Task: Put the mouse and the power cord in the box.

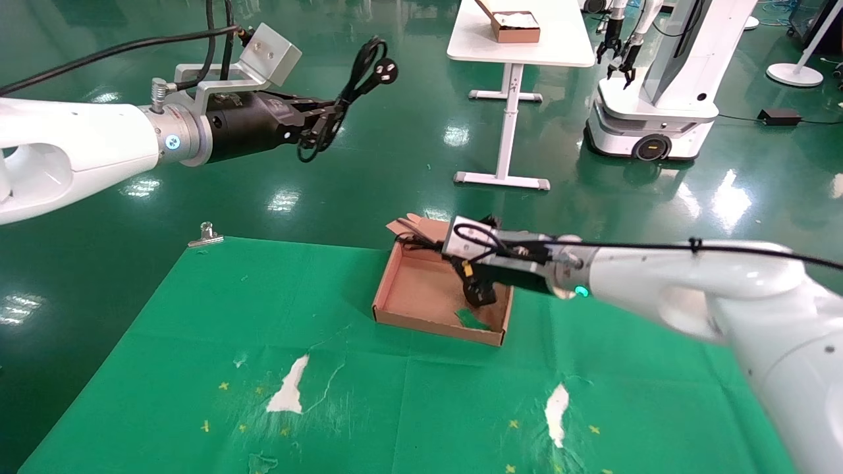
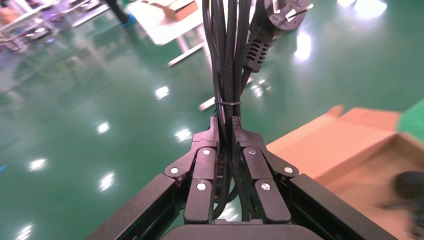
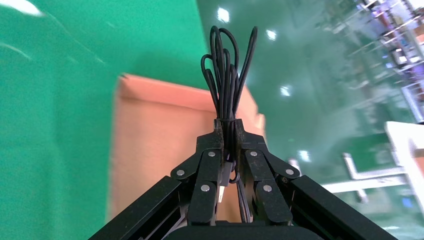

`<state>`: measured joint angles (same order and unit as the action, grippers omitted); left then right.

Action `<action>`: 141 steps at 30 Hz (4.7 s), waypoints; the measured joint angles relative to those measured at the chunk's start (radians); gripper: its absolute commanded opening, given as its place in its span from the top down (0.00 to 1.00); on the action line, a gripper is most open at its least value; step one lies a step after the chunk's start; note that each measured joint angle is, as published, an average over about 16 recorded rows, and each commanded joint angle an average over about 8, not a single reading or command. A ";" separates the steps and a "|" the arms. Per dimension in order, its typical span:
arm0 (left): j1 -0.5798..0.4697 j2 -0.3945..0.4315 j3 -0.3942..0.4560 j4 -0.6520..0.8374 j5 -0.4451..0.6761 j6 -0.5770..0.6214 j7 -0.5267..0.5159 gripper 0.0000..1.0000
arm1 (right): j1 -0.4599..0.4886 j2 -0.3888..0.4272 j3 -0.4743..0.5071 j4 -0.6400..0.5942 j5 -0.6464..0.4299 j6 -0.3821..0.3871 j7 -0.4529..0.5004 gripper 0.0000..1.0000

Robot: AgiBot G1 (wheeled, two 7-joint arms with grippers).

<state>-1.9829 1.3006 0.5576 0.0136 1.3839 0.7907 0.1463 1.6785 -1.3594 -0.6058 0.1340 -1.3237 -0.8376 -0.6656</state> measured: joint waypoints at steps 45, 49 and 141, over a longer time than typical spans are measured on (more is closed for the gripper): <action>0.231 0.072 0.351 -0.440 0.162 0.058 0.029 1.00 | 0.226 0.311 0.009 -0.040 0.095 -0.267 -0.158 0.00; 0.237 0.073 0.398 -0.473 0.154 0.031 -0.017 0.59 | 0.243 0.336 0.005 -0.043 0.092 -0.359 -0.158 0.00; 0.922 -0.704 -0.292 -1.314 -0.671 0.719 -0.338 0.00 | -0.621 0.755 0.332 1.175 0.604 -0.662 0.864 0.00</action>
<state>-1.0609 0.5962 0.2655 -1.3002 0.7134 1.5096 -0.1915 1.0571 -0.6044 -0.2742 1.3089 -0.7197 -1.4992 0.1986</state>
